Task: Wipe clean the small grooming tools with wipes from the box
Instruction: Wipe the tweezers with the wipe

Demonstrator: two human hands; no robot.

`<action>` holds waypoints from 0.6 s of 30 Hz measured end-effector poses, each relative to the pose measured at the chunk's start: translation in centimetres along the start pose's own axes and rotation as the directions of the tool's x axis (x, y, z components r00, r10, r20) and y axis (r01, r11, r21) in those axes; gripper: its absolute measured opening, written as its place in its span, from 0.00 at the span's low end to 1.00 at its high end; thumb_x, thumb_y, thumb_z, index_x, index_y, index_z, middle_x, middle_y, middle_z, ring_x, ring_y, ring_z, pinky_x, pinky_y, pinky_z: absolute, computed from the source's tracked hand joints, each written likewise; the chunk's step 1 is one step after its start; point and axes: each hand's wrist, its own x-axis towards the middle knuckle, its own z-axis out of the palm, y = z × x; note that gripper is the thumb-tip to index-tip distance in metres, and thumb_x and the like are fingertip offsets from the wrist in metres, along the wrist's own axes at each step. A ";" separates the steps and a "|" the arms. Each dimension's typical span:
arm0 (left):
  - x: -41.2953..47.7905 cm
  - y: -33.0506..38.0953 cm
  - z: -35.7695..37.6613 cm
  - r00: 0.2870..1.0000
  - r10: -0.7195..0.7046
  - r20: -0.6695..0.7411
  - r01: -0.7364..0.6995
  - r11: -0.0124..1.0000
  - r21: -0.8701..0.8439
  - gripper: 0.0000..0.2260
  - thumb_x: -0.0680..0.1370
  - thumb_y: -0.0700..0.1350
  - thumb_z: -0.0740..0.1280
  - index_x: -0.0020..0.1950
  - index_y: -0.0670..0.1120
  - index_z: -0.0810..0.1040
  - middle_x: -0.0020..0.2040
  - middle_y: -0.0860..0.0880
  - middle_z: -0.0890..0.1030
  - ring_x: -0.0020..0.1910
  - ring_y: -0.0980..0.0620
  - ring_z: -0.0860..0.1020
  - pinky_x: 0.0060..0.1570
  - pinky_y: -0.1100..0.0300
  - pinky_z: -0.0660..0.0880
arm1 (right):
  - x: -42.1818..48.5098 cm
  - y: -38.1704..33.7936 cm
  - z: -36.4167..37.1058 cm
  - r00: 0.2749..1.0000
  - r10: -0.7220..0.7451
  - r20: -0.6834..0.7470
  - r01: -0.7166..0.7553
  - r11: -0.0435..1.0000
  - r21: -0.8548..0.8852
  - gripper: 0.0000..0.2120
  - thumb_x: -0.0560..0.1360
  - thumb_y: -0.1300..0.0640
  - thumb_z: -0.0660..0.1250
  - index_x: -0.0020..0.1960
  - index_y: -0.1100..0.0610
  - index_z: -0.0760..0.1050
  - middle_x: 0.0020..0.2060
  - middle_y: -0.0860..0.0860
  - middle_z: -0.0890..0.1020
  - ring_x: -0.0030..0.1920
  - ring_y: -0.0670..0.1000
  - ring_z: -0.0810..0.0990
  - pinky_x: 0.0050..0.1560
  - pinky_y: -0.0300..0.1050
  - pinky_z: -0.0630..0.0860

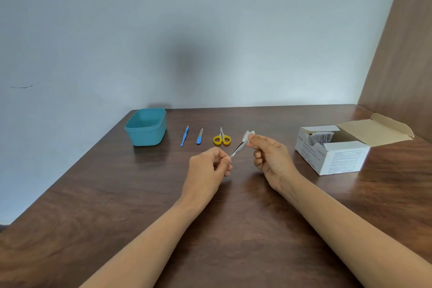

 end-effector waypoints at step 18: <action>-0.2 0.3 0.4 0.999 -0.005 0.047 0.007 0.999 -0.049 0.05 0.78 0.41 0.65 0.44 0.44 0.80 0.36 0.52 0.84 0.32 0.59 0.81 0.37 0.74 0.74 | 0.3 -0.2 -0.2 0.999 0.017 -0.037 -0.018 0.999 -0.034 0.04 0.71 0.58 0.72 0.42 0.58 0.80 0.34 0.49 0.81 0.23 0.42 0.65 0.24 0.33 0.62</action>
